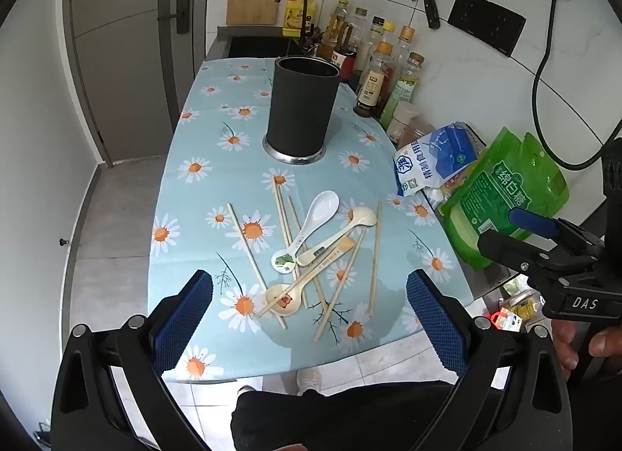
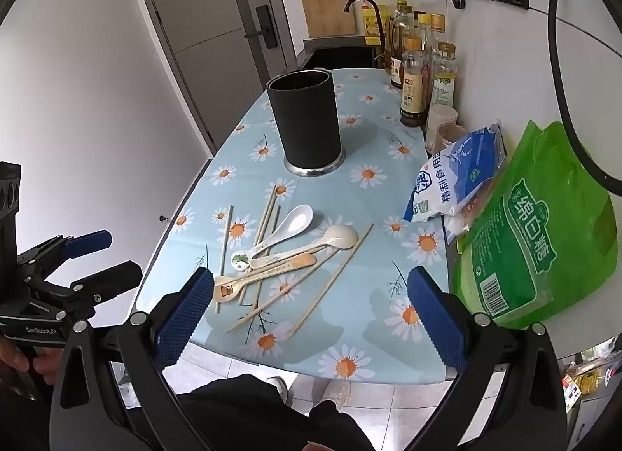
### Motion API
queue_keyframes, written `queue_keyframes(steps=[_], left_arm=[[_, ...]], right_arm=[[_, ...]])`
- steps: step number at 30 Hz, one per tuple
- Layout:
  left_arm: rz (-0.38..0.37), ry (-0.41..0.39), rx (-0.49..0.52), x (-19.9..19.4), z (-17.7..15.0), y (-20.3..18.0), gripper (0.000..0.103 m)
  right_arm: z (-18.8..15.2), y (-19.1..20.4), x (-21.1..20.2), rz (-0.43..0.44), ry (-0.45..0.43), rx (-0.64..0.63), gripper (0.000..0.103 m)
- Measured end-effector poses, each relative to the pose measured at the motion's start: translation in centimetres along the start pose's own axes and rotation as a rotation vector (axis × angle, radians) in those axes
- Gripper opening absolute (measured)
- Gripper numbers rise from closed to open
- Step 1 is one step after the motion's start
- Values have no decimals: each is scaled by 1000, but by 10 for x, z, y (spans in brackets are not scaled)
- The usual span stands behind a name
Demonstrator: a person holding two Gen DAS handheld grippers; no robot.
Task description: Organize utensils
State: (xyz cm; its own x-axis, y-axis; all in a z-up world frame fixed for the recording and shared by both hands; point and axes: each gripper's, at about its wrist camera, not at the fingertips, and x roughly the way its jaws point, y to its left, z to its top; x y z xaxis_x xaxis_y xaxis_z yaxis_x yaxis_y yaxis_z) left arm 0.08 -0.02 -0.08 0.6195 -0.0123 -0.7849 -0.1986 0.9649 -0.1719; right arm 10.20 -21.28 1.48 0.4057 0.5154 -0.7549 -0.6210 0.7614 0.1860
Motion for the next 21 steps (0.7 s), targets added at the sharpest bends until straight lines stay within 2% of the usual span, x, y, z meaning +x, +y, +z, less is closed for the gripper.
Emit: queue_keyframes(steps=[2,21], left_arm=[[3,-2,7,0,0,-1,97],[19,9,9,4,-6,0,97]], right_arm=[[1,-1,1,-6,19,-1,99],[1,0,2,6,11,-3,99]])
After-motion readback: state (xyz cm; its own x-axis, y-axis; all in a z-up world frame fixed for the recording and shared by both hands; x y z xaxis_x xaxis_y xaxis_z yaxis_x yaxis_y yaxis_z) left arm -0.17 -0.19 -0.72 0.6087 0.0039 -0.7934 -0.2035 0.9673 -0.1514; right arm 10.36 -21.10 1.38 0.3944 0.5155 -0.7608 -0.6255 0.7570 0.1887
